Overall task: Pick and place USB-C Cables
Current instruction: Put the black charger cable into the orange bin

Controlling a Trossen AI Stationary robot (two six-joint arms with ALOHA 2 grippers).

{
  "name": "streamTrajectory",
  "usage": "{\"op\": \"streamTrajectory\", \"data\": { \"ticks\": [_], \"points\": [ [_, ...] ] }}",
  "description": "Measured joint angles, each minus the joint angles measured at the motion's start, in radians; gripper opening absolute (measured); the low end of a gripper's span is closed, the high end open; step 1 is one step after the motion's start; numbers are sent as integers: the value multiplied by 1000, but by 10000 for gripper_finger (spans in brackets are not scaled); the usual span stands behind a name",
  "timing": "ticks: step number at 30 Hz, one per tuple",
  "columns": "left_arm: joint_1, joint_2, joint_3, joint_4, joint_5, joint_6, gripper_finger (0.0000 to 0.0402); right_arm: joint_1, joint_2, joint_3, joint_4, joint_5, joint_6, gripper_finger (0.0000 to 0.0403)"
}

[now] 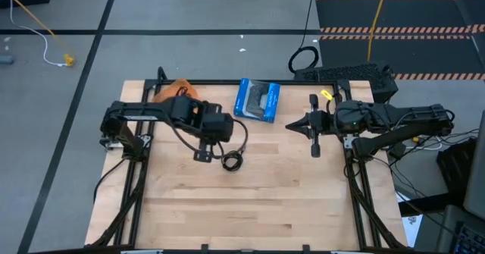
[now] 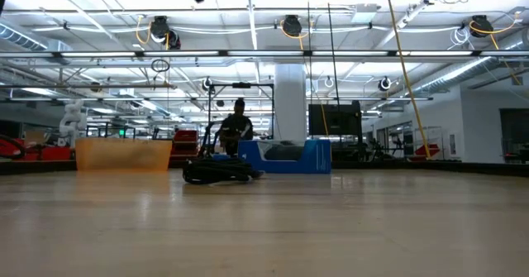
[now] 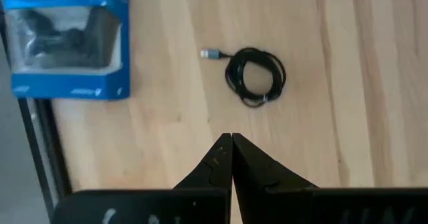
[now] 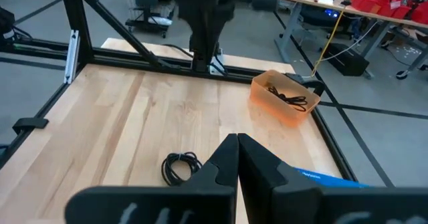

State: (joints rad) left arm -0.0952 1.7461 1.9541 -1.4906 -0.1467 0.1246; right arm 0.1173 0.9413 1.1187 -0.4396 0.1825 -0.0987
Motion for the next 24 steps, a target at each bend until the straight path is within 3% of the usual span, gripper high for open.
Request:
{"op": "streamTrajectory", "data": {
  "ticks": [10, 24],
  "points": [
    [-6, -24, -422, 434, 60, 49, 6, 0, 0, -1, -17, 0, 7, 0],
    [-25, -23, -694, 687, 69, -49, 55, 0, 0, -1, -15, 0, 5, 0]
  ]
}}
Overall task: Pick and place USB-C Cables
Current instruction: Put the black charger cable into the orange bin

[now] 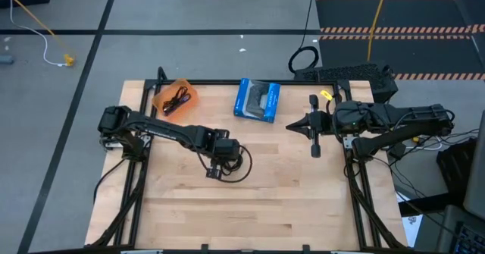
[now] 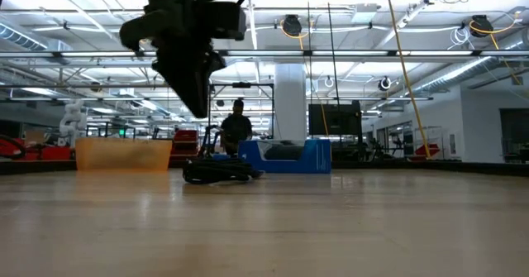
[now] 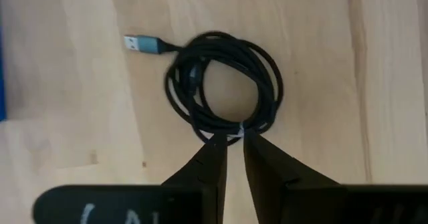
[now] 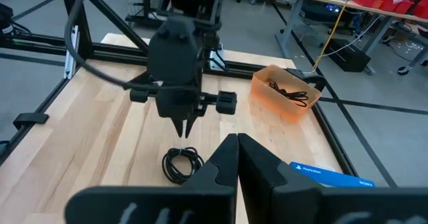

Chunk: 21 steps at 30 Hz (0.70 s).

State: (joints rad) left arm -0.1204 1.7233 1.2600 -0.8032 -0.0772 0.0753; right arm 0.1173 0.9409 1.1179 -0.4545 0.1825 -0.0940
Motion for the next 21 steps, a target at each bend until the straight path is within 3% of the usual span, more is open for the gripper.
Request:
{"op": "streamTrajectory", "data": {
  "ticks": [15, 21],
  "points": [
    [-66, 78, -28, 113, 35, -60, 67, 0, 0, 0, 9, 3, -6, 0],
    [-65, 122, -28, 158, 35, -71, 134, 0, 0, -1, 8, 4, -6, 0]
  ]
}}
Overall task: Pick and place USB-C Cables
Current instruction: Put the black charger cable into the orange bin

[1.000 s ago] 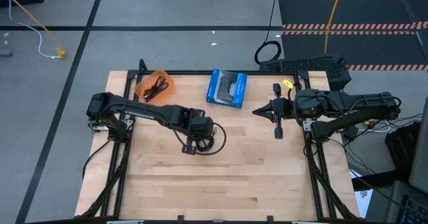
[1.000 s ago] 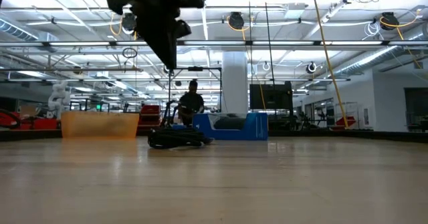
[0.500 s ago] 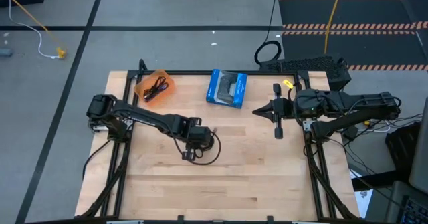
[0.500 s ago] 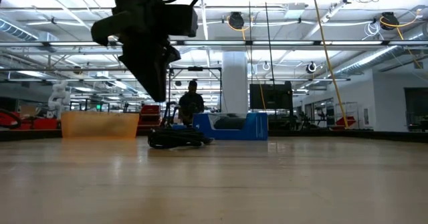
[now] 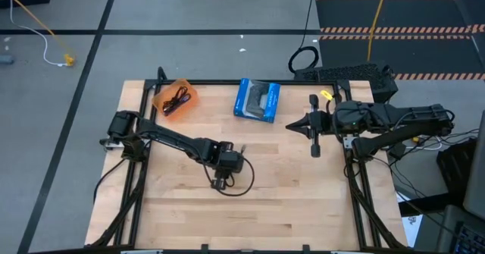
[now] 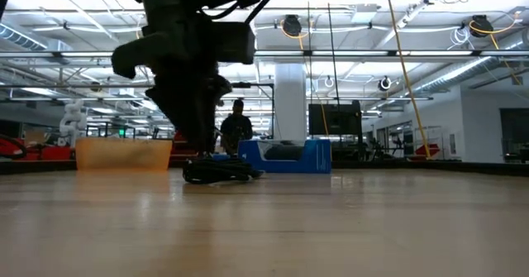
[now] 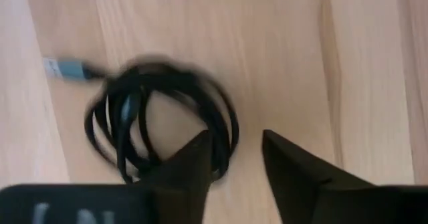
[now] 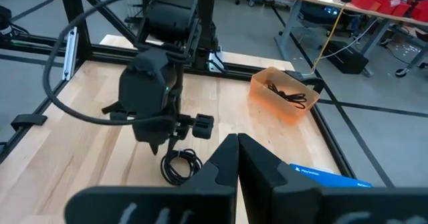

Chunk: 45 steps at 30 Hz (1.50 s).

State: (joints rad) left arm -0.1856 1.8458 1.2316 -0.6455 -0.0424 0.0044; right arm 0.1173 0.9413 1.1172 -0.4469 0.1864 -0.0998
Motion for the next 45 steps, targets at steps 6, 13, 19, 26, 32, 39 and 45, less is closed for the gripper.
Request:
{"op": "streamTrajectory", "data": {
  "ticks": [6, 13, 19, 26, 32, 39, 45],
  "points": [
    [0, 28, 3, 33, -48, -6, 216, 0, 0, -5, 6, 0, -3, 0],
    [-2, 55, 0, 25, -63, -19, 240, 0, -1, -38, 17, 0, -16, 0],
    [-7, 73, 2, 64, -63, -22, 241, 0, 0, -52, 16, 0, -18, 0],
    [-7, 74, 1, 46, -63, -40, 241, 0, 0, -53, 20, 0, -17, 0],
    [-7, 74, 1, 46, -63, -37, 241, 0, 0, -53, 22, 0, -17, 0],
    [-7, 74, -11, 54, -63, -9, 222, 0, 0, -53, 24, 0, -17, 0],
    [-7, 74, -26, 49, -63, 1, 165, 0, 0, -53, 24, 0, -17, 0]
  ]
}}
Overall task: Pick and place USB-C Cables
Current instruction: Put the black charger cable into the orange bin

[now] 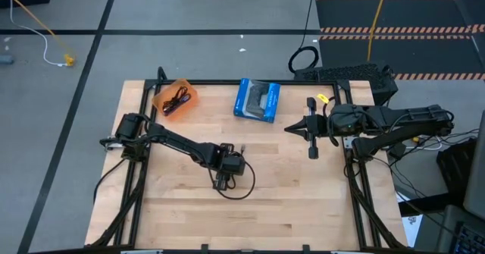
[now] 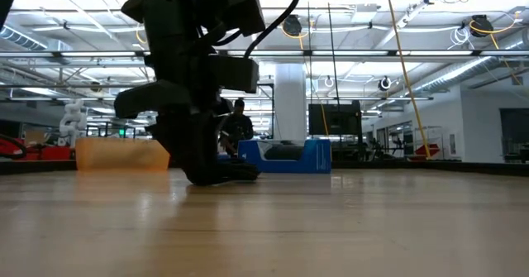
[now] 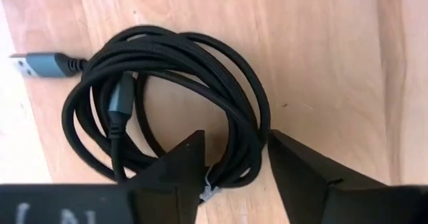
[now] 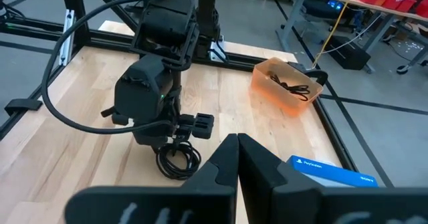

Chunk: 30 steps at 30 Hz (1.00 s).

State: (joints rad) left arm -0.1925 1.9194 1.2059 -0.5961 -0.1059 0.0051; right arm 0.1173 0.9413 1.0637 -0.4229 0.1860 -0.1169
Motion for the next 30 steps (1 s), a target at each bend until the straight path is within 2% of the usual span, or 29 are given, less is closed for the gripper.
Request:
{"op": "streamTrajectory", "data": {
  "ticks": [9, 17, 22, 26, 30],
  "points": [
    [-1, -4, -25, 33, 8, 39, 106, 0, 0, 0, 0, 0, 0, 0],
    [-1, -4, -26, 42, 28, 44, 37, 0, 0, 0, 0, 0, 6, 0],
    [0, -8, -22, 24, 29, 53, 40, 0, 0, 0, 0, 0, 35, 0],
    [2, -7, 11, -62, 23, 67, 54, 0, 0, 0, 0, 0, 66, 0],
    [1, -7, 47, -112, 24, 78, 40, 0, -1, -32, 34, 0, 94, 0]
  ]
}}
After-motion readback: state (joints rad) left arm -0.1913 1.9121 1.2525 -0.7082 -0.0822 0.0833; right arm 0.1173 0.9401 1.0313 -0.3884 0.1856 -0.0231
